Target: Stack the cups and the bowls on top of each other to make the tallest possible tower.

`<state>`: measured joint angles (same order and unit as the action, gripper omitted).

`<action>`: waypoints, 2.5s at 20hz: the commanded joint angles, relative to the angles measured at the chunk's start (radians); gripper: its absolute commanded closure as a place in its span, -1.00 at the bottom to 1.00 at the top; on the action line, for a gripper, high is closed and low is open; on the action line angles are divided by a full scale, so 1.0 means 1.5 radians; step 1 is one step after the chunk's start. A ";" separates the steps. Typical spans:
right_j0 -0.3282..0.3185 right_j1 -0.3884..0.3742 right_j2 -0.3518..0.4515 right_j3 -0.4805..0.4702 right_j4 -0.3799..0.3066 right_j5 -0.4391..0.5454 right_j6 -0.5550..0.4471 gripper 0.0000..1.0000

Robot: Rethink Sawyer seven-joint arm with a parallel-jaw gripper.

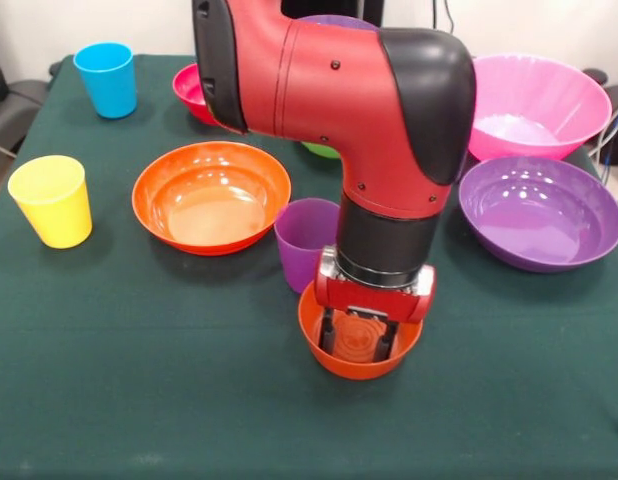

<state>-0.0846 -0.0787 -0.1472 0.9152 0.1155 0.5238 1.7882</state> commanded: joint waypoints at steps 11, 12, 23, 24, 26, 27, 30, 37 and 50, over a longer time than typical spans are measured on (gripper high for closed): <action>-0.045 0.030 0.119 0.096 -0.110 0.016 -0.112 -1.00; -0.047 0.030 0.120 0.094 -0.112 0.018 -0.114 -1.00; -0.058 0.043 0.137 0.061 -0.134 0.035 -0.125 -1.00; -0.059 0.045 0.139 0.056 -0.136 0.037 -0.128 -1.00; -0.061 0.048 0.143 0.047 -0.141 0.041 -0.133 -1.00; -0.064 0.049 0.146 0.043 -0.143 0.045 -0.136 -1.00; -0.070 0.053 0.153 0.033 -0.149 0.052 -0.144 -1.00; -0.077 0.057 0.164 0.015 -0.162 0.066 -0.152 -1.00; -0.086 0.068 0.184 -0.018 -0.184 0.091 -0.159 -1.00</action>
<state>-0.1961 -0.0967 0.0135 0.8776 -0.0537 0.5633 1.7882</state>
